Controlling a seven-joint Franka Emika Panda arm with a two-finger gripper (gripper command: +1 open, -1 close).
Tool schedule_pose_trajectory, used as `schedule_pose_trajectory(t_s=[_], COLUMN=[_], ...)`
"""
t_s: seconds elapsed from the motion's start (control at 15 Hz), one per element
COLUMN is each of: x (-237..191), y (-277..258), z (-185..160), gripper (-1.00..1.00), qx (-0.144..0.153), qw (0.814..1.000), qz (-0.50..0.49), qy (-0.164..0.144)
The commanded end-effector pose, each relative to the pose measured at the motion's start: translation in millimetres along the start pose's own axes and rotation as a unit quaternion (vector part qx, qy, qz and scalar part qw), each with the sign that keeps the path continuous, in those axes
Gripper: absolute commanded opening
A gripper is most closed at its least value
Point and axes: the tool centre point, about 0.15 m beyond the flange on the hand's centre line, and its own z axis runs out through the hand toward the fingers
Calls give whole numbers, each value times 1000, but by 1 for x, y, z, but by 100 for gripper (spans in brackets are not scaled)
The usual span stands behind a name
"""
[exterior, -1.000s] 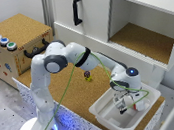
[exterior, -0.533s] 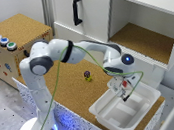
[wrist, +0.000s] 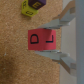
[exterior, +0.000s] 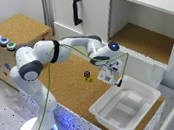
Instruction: Put the pink block on the table
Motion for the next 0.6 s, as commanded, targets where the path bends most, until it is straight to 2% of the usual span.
schedule_pose_trajectory(t_s=[0.0, 0.13, 0.27, 0.53], x=[-2, -9, -2, 8], y=[-3, -1, 4, -4], z=[66, 81, 82, 91], gripper=[-100, -100, -100, -100], qx=[-74, -92, -111, -106], qw=[996, 993, 990, 991], qz=[47, 75, 83, 84], qy=[-1, 9, 25, 18])
